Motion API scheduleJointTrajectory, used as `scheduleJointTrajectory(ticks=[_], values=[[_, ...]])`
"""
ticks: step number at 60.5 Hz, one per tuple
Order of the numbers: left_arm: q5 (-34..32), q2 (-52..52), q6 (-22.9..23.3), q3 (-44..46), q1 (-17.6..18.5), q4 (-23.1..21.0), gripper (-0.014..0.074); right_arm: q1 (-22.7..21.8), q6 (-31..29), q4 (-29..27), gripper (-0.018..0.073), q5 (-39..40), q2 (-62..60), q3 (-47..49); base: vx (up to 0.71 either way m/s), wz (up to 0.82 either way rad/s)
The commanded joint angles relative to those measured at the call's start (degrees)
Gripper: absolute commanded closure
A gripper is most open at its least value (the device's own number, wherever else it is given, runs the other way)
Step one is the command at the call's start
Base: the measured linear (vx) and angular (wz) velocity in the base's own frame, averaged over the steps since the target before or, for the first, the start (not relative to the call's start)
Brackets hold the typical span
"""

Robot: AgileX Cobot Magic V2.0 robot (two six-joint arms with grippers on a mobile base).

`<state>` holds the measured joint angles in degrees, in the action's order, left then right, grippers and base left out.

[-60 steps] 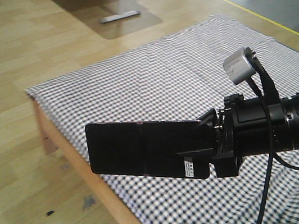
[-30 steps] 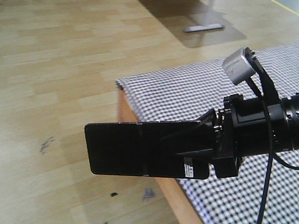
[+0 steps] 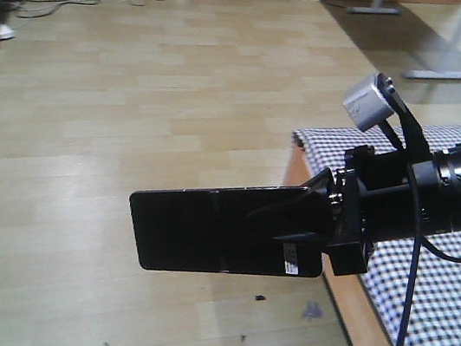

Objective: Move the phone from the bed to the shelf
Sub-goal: 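Hold the phone in the right gripper while the base turns away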

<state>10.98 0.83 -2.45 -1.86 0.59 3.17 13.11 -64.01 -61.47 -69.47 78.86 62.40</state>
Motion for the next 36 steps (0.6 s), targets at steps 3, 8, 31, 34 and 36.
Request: scheduleJointTrajectory(ticks=[3,8,31,34,36], values=[[-4.19,0.60,0.22,1.46,0.12,-0.26,0.0596,0.07,-0.35,-5.04,0.0560,-4.43,-1.91,1.51,-0.14,0.54],[-4.19,0.60,0.22,1.46,0.12,-0.26,0.0596,0.07,-0.35,-5.04,0.0560,-4.43,-1.91,1.51,-0.14,0.54],[-4.19,0.60,0.22,1.46,0.12,-0.26,0.0596,0.07,-0.35,-5.04,0.0560,-4.43,-1.91,1.51,-0.13,0.49],[-4.19,0.60,0.22,1.46,0.12,-0.26,0.0596,0.07,-0.35,-5.04,0.0560,-4.43,-1.91,1.51,-0.10,0.38],[-4.19,0.60,0.22,1.46,0.12,-0.26,0.0596,0.07,-0.35,-5.04,0.0560,-4.43,-1.91,1.51,-0.09,0.33]])
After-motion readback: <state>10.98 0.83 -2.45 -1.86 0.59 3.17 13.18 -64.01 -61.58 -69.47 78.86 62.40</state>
